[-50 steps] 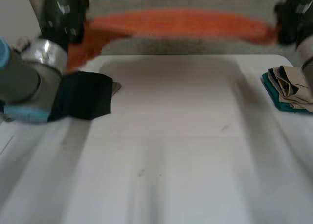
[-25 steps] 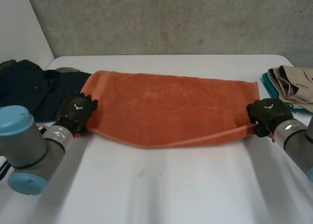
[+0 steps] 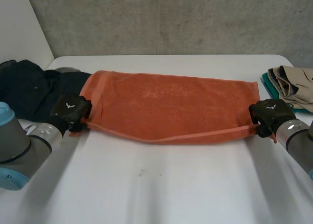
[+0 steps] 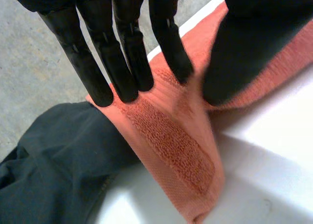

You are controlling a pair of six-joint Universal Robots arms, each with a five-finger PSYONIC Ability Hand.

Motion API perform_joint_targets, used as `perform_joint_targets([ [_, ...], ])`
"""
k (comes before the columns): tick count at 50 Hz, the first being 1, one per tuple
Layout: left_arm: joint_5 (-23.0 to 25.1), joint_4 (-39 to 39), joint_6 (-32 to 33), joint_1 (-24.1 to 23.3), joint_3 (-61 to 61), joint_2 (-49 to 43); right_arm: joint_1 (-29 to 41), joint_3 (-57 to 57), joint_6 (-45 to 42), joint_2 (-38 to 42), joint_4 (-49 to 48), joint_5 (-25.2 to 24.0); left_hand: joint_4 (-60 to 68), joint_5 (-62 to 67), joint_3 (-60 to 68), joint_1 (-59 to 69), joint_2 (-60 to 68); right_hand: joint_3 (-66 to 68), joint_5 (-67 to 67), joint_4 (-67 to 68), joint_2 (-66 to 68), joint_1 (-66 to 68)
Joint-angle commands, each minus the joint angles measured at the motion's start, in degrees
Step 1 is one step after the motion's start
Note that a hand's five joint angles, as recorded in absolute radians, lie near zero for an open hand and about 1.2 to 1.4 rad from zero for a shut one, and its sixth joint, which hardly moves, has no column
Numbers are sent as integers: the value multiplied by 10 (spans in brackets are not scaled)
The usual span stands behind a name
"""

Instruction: Fold the laundry.

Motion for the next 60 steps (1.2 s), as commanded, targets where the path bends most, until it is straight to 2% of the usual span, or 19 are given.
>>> perform_joint_targets([
  [1, -23, -27, 2, -4, -1, 14, -2, -1, -13, -9, 13, 7, 221, 227, 223, 196, 221, 117, 137, 114, 127, 170],
  [4, -28, -63, 3, -12, -24, 90, -2, 6, -52, -44, 58, 6, 221, 227, 223, 196, 221, 117, 137, 114, 127, 170],
  [9, -30, -148, 16, -26, -67, 193, -1, 27, -179, -116, 181, 7, 221, 227, 223, 196, 221, 117, 137, 114, 127, 170],
  [12, -38, -249, 61, -26, -101, 243, -2, 48, -235, -150, 234, 8, 221, 227, 223, 196, 221, 117, 137, 114, 127, 170],
  [17, -70, -445, 224, -26, -137, 275, -39, 101, -372, -217, 339, 32, 221, 227, 223, 196, 221, 117, 137, 114, 127, 170],
  [18, -82, -501, 280, -27, -149, 275, -47, 105, -391, -223, 352, 32, 221, 227, 223, 196, 221, 117, 137, 114, 127, 170],
  [20, -91, -533, 330, -28, -153, 272, -57, 108, -411, -229, 364, 30, 221, 227, 223, 196, 221, 117, 137, 114, 127, 170],
  [23, -96, -505, 346, -36, -133, 268, -62, 111, -407, -229, 361, 25, 221, 227, 223, 196, 221, 117, 137, 114, 127, 170],
  [28, -101, -384, 287, -66, -71, 223, -60, 94, -359, -183, 322, 25, 221, 227, 223, 196, 221, 117, 137, 114, 127, 170],
  [31, -106, -306, 254, -91, -21, 181, -56, 59, -321, -128, 249, 37, 221, 227, 223, 196, 221, 117, 137, 114, 127, 170],
  [37, -119, -177, 247, -130, 83, 74, -22, 1, -253, -81, 110, 70, 221, 227, 223, 196, 221, 117, 137, 114, 127, 170],
  [45, -128, -131, 247, -152, 227, -79, 22, -86, -244, 45, -14, 97, 221, 227, 223, 196, 221, 117, 137, 114, 127, 170],
  [52, -189, -135, 246, -171, 402, -212, 41, -196, -241, 152, -53, 101, 221, 227, 223, 196, 221, 117, 137, 114, 127, 170],
  [53, -193, -135, 245, -171, 414, -219, 43, -208, -238, 163, -57, 102, 221, 227, 223, 196, 221, -64, -44, -67, -54, -11],
  [54, -197, -135, 243, -172, 425, -226, 48, -230, -233, 184, -68, 110, 18, 24, 20, -7, 18, -563, -544, -567, -554, -510],
  [55, -199, -135, 240, -175, 433, -232, 48, -240, -231, 193, -71, 118, -479, -473, -477, -504, -479, -583, -563, -586, -573, -530],
  [56, -197, -134, 238, -178, 434, -233, 48, -251, -227, 201, -75, 130, -479, -473, -477, -504, -479, -583, -563, -586, -573, -530],
  [57, -195, -130, 236, -179, 434, -233, 48, -260, -225, 206, -78, 144, -384, -378, -382, -408, -384, -583, -563, -586, -573, -530],
  [60, -195, -127, 224, -197, 434, -229, 49, -276, -206, 202, -77, 192, -477, -471, -475, -502, -477, -583, -563, -586, -573, -530],
])
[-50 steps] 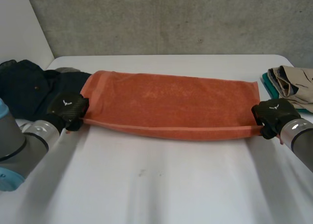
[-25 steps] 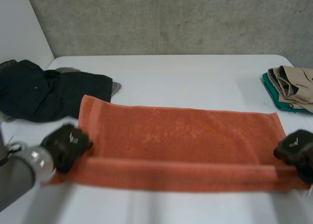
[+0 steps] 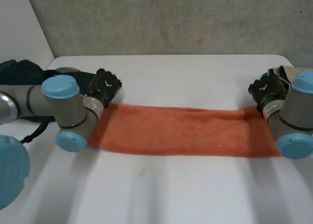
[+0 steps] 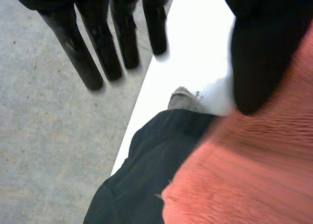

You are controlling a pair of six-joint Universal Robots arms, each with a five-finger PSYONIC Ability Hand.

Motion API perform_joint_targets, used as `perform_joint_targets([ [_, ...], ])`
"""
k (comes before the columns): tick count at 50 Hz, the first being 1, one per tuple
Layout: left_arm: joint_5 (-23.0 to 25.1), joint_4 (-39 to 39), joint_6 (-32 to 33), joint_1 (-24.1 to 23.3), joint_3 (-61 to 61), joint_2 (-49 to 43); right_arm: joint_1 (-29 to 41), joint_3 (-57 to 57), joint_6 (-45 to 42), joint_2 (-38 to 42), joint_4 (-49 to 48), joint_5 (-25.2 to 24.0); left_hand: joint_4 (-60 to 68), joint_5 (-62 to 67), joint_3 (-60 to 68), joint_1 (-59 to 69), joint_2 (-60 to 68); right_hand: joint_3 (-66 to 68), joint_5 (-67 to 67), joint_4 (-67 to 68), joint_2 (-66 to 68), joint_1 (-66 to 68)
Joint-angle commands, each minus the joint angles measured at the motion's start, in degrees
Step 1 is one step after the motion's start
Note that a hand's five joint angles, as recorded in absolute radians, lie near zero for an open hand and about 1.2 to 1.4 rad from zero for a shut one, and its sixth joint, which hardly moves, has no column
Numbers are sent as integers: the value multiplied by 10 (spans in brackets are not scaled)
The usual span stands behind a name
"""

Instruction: Fold the laundry.

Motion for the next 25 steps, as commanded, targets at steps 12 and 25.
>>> perform_joint_targets([
  [12, -2, 0, -90, -28, -97, 154, -8, 66, 94, -159, 97, -10, -159, -154, -164, -97, -151, -94, -82, -97, -73, -68],
  [25, 3, 23, -151, -12, -248, 251, -150, 255, 111, -225, 166, -149, -159, -154, -164, -97, -151, 26, 38, 23, 47, 52],
])
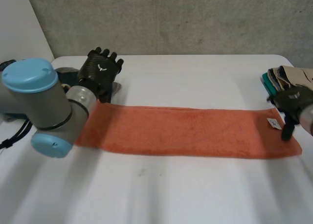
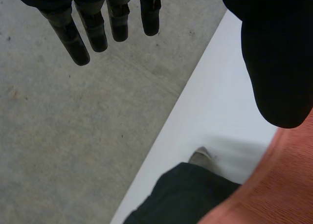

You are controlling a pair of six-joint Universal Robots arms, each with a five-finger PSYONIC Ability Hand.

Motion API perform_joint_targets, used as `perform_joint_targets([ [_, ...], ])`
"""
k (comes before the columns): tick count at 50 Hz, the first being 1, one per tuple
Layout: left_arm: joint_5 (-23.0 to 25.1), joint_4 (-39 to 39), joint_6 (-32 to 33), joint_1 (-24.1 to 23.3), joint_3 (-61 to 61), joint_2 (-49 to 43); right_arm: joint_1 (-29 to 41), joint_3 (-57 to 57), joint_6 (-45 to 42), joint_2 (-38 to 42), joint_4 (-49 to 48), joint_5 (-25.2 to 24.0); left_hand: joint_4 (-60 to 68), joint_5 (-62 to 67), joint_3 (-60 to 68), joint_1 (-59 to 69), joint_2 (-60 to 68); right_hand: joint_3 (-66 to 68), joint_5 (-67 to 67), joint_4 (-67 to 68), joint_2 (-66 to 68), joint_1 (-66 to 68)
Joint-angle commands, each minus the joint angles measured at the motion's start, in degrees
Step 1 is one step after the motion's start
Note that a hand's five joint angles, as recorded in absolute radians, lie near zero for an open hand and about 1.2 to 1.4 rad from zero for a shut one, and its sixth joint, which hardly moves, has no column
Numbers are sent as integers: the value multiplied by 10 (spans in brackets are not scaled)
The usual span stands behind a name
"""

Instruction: Fold the laundry.

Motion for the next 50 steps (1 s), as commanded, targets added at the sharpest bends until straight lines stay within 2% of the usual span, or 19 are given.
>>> perform_joint_targets([
  [1, 1, 20, -36, 7, -53, 17, -60, 116, -10, -1, -104, -76, -16, -29, -20, -11, -19, 88, 84, 88, 87, 108],
  [3, 2, 31, -41, 5, -60, 16, -72, 155, -19, 1, -182, -97, -16, -29, -20, -11, -19, 136, 133, 137, 136, 156],
  [7, 1, 42, -41, 2, -65, 14, -77, 185, -24, 15, -268, -111, -16, -29, -20, -11, -19, 138, 135, 139, 138, 158],
  [10, 1, 43, -41, 1, -64, 11, -76, 187, -30, 50, -293, -108, -16, -29, -20, -11, -19, 167, 163, 167, 166, 187],
  [11, 1, 43, -41, 1, -63, 11, -79, 184, -33, 56, -294, -105, -16, -29, -20, -11, -19, 275, 272, 275, 275, 295],
  [12, 1, 43, -41, 1, -63, 11, -81, 179, -37, 61, -298, -103, -16, -29, -20, -11, -19, 581, 578, 581, 581, 601],
  [13, 1, 43, -41, 1, -63, 11, -83, 179, -37, 63, -300, -101, -16, -29, -20, -11, -19, 647, 643, 647, 647, 667],
  [17, 1, 43, -42, 0, -66, 15, -104, 170, -47, 53, -313, -41, -16, -29, -20, -11, -19, 647, 644, 648, 647, 668],
  [18, 1, 43, -42, 0, -69, 20, -112, 165, -57, 42, -310, -5, -16, -29, -20, -11, -19, 647, 644, 648, 647, 668],
  [21, 1, 43, -42, 0, -76, 30, -129, 158, -78, 22, -304, 27, -16, -29, -20, -11, -19, 647, 644, 648, 647, 668],
  [25, 1, 43, -42, 2, -89, 55, -177, 153, -174, 9, -297, 32, -16, -29, -20, -11, -19, 647, 644, 648, 647, 668],
  [28, 1, 43, -42, 4, -96, 65, -186, 144, -210, 9, -306, 28, -16, -29, -20, -11, -19, 647, 644, 648, 647, 668],
  [32, 1, 43, -43, 7, -102, 81, -116, 132, -227, -5, -345, -13, -16, -29, -20, -11, -19, 647, 644, 648, 647, 668],
  [33, 0, 43, -43, 7, -102, 82, -59, 125, -226, -11, -368, -36, -16, -29, -20, -11, -19, 647, 644, 648, 647, 668],
  [40, -2, 43, -48, 7, -106, 101, 136, 109, -219, -6, -480, -127, -16, -29, -20, -11, -19, 647, 644, 648, 647, 668],
  [41, -2, 43, -50, 7, -106, 103, 185, 98, -220, 7, -504, -147, -16, -29, -20, -11, -19, 647, 644, 648, 647, 668],
  [44, -4, 42, -59, 5, -107, 107, 263, 71, -224, 62, -517, -173, -16, -29, -20, -11, -19, 647, 644, 648, 647, 668],
  [45, -5, 42, -61, 4, -107, 107, 315, 51, -226, 100, -513, -186, -16, -29, -20, -11, -19, 647, 644, 648, 647, 668],
  [50, -4, 42, -79, 5, -117, 111, 410, 19, -227, 171, -478, -208, -16, -29, -20, -11, -19, 647, 644, 648, 647, 668],
])
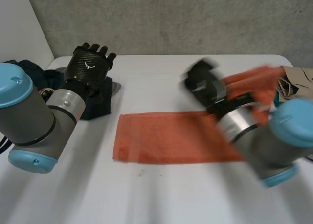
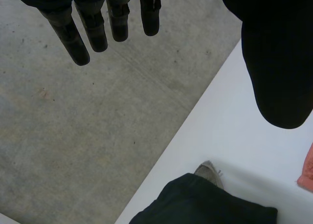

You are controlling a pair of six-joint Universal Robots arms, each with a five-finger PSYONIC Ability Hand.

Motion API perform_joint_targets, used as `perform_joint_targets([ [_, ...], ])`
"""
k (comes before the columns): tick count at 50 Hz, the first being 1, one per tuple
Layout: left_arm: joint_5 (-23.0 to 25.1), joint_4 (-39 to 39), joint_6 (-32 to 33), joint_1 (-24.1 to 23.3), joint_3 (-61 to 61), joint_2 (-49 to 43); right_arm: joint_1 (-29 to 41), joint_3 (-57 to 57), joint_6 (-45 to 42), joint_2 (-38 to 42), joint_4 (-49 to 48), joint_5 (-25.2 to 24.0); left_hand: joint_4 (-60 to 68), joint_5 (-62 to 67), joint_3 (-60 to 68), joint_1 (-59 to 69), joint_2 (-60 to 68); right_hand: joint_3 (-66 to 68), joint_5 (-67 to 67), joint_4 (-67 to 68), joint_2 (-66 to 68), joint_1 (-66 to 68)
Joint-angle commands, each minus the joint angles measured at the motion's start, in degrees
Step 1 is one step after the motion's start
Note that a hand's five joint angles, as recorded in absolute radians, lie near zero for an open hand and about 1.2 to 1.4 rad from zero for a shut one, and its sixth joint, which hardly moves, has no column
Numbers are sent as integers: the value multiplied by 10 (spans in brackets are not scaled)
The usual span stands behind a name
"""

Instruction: Fold the laundry.

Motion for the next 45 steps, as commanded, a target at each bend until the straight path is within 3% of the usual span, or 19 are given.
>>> perform_joint_targets([
  [1, 1, 1, -21, 0, -11, 4, 149, -49, -4, 112, 36, -37, -16, -29, -20, -11, -19, 117, 125, 113, 124, 151],
  [2, 1, 1, -22, 0, -13, 4, 154, -49, -4, 115, 42, -37, -16, -29, -20, -11, -19, 91, 99, 87, 98, 125],
  [3, 1, 1, -23, 0, -14, 4, 155, -49, 0, 116, 55, -27, -16, -29, -20, -11, -19, -254, -246, -258, -247, -220],
  [4, 1, 1, -23, 0, -15, 4, 155, -48, -1, 115, 60, -23, -16, -29, -20, -11, -19, -467, -459, -471, -460, -433],
  [5, 2, 1, -24, -1, -15, 4, 154, -43, 1, 112, 67, -17, -16, -29, -20, -11, -19, -583, -575, -587, -576, -549],
  [10, 2, 1, -24, -4, -12, 2, 142, -24, 60, 63, 93, 73, -16, -29, -20, -11, -19, -583, -575, -587, -576, -549],
  [12, 3, 1, -24, -6, -8, -1, 100, -7, 135, 3, 114, 122, -16, -29, -20, -11, -19, -583, -575, -587, -576, -549],
  [14, 3, 1, -24, -11, -5, -2, 52, 14, 226, -46, 144, 136, -16, -29, -20, -11, -19, -583, -575, -587, -576, -549],
  [19, 4, 5, -23, -66, 8, -17, -14, 37, 357, -70, 205, 127, -16, -29, -20, -11, -19, -583, -575, -587, -576, -549],
  [27, 1, 7, -24, -108, 26, -56, -124, 1, 406, -68, 296, 142, -11, -23, -15, -5, -14, -565, -557, -570, -558, -532],
  [33, 0, 7, -24, -110, 25, -59, -122, -100, 505, 36, 365, 141, -11, -23, -15, -5, -14, -449, -441, -454, -442, -416],
  [36, 0, 7, -24, -108, 20, -59, -127, -138, 557, 47, 385, 139, -11, -23, -15, -5, -14, -415, -407, -419, -408, -382],
  [45, 0, 6, -24, -105, 2, -50, -116, -279, 649, 159, 428, 83, -11, -23, -15, -5, -14, -373, -365, -378, -366, -340],
])
